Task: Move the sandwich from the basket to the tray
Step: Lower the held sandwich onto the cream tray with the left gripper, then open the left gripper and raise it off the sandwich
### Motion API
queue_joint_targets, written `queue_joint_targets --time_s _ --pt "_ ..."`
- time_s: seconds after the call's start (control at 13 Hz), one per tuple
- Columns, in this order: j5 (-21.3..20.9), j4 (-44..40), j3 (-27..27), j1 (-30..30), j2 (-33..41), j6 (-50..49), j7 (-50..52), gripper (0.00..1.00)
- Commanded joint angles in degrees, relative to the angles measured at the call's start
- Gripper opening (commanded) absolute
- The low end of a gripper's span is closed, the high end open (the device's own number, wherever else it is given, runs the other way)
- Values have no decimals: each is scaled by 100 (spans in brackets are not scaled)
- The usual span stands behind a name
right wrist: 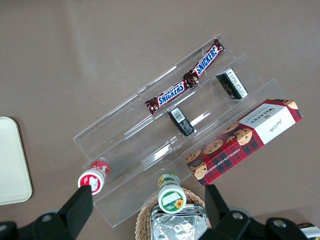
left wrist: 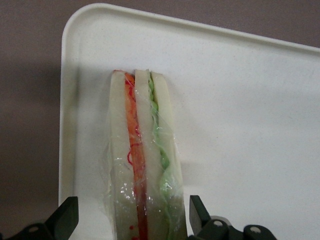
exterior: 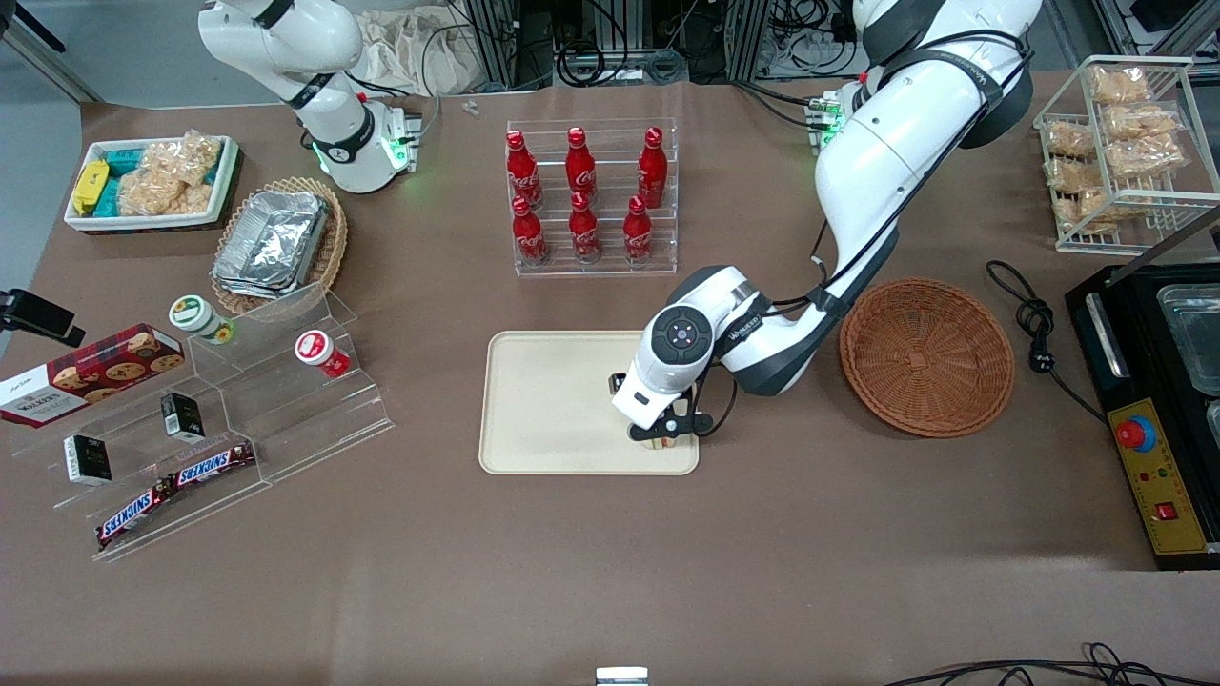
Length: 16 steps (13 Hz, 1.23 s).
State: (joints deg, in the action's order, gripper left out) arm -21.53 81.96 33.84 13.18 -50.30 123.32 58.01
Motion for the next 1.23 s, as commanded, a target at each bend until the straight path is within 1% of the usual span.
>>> queue_joint_targets --time_s 0.0,0.23,0.38,0.54,0.77,0.85,0.92,1.0,1.08,1.15 --pt "-106 -215 -10 18 46 -106 105 100" --pt "-106 -215 -18 -61 607 -246 123 100" --pt "-80 -198 -9 -289 1046 -649 105 100" --pt "-27 -163 -9 -500 1600 -1308 43 100" --pt "139 126 -18 -860 2347 -1442 -70 100" --pt "306 354 -18 -1070 2619 -1468 -428 100" --pt "664 599 -97 -1264 2944 -1556 -971 100" --pt "1129 811 -541 -1248 3312 -1670 -1637 100" --pt "1612 1022 -1102 -1109 3707 -1819 -2366 100" --pt "1965 1206 -1639 -968 4033 -2012 -3043 100"
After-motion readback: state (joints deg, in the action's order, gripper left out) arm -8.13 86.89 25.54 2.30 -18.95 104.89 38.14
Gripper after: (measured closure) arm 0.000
